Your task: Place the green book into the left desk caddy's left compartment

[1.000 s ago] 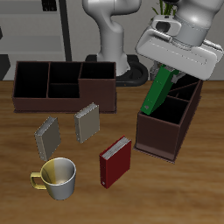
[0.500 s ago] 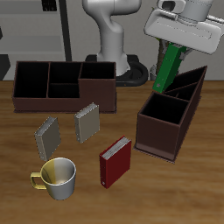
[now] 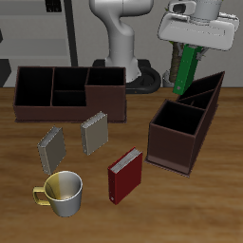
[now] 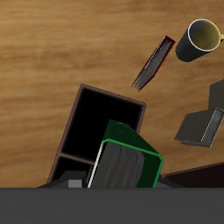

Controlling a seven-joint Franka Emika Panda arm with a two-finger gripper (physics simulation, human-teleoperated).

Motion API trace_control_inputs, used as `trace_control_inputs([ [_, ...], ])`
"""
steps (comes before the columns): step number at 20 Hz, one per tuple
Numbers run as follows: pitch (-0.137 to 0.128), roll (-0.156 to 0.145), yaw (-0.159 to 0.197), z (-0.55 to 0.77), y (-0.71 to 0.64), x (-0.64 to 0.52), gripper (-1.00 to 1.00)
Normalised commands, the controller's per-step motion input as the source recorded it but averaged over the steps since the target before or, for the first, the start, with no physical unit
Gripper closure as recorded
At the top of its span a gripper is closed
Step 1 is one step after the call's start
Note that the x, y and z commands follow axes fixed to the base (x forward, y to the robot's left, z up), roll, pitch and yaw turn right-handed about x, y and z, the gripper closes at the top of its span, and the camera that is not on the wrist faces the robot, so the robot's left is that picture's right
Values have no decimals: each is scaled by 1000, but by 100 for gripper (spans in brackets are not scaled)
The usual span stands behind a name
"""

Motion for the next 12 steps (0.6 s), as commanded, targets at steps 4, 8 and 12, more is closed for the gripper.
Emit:
trace_control_inputs([
  [4,9,-29,-21,-200,191,-617,100],
  [8,-56,-8,14,-25,246,-537,100],
  [12,-45,-1,2,18,258,-408,100],
])
